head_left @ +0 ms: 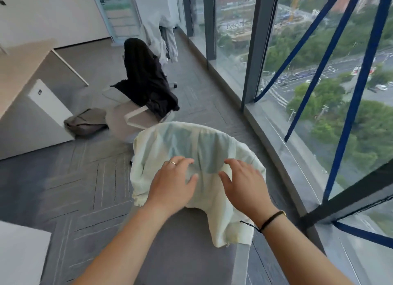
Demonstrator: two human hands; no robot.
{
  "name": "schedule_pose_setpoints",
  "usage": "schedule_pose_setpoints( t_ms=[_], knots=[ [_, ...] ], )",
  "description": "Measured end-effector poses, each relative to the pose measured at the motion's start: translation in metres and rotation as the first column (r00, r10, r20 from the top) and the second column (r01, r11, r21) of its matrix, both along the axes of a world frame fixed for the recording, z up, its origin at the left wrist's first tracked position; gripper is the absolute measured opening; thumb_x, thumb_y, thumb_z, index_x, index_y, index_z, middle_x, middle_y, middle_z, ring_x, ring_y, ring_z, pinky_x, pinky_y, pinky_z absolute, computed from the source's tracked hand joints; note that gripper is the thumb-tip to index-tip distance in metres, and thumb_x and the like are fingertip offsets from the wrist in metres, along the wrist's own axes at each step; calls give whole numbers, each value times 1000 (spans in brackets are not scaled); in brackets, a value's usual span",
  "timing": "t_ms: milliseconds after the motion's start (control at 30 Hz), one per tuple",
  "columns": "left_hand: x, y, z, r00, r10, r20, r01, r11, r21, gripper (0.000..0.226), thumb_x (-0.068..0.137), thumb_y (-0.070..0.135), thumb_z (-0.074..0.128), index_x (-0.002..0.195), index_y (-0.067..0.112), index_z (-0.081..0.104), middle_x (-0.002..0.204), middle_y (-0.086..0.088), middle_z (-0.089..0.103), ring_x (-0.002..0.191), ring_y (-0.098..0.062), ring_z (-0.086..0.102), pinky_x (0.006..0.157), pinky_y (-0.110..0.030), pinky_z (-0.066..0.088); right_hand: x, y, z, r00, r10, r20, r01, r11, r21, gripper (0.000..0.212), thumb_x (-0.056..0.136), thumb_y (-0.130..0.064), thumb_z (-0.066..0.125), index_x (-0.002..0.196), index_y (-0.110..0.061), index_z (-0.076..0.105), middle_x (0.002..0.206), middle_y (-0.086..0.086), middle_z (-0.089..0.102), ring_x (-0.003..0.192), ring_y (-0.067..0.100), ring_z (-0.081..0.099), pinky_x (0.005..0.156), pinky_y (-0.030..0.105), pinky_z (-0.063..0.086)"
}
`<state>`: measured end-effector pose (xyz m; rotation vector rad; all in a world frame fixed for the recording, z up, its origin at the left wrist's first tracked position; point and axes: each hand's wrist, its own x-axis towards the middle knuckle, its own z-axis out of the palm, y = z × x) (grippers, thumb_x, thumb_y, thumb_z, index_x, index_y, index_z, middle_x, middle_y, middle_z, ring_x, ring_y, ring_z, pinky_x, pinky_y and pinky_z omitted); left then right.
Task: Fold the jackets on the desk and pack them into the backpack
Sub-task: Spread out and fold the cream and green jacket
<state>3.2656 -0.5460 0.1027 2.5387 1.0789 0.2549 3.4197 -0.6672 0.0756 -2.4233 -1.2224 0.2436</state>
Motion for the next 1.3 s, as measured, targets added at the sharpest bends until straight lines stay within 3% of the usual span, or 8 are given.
schedule_pose_setpoints(
  t_ms=[300,533,700,800,900,1033,1200,1300],
  knots=[
    [86,119,-14,998,19,-59,-17,999,43,45,97,36,56,140,24,51,145,3,47,132,-23,43,107,-38,39,95,97,-13,999,48,-2,-48,999,-6,37,101,-37,48,133,-20,54,128,4,61,116,29,57,93,40,41],
    [127,206,-41,951,-201,-234,215,976,33,58,96,41,57,149,32,38,149,0,49,138,-24,42,115,-37,29,114,157,-31,974,158,-163,-162,987,-12,51,102,-32,49,149,-23,34,143,5,50,121,34,55,94,43,46],
    [127,238,-63,919,-257,-300,240,966,-94,37,97,55,52,130,39,55,129,7,62,124,-21,54,101,-37,40,113,175,-52,969,104,-224,-125,989,-82,50,103,-45,42,149,-33,30,139,-1,55,123,27,56,90,42,47],
    [127,246,-75,934,-283,-217,272,959,-78,34,97,56,51,124,40,62,124,10,64,120,-16,57,98,-34,36,111,177,-59,991,69,-111,-85,986,-144,45,104,-50,36,147,-36,33,122,-2,67,111,29,61,79,39,42],
    [123,245,-82,956,-291,-37,284,950,-131,44,90,60,44,121,41,69,114,11,69,111,-13,61,101,-36,40,110,175,-58,996,75,-39,-79,990,-116,40,104,-48,38,142,-38,46,122,-6,68,111,26,62,81,37,44],
    [118,242,-88,959,-230,166,252,960,-125,51,88,61,41,114,34,76,106,11,73,102,-13,67,94,-41,50,104,174,-62,998,63,5,-64,996,59,31,103,-44,47,130,-39,62,116,-11,71,104,22,66,76,36,49],
    [118,233,-86,947,-199,252,233,966,-115,48,90,55,43,100,24,79,99,10,74,95,-15,68,86,-39,53,97,175,-69,1000,-29,-2,29,979,200,23,103,-39,51,114,-39,72,97,-7,76,88,24,68,67,32,43],
    [111,228,-84,926,-200,321,247,962,-113,41,93,50,46,89,22,76,87,11,70,84,-13,65,79,-40,53,90,174,-70,999,-45,31,34,957,288,20,100,-31,53,95,-28,72,76,-2,71,72,27,65,58,32,45]
  ],
)
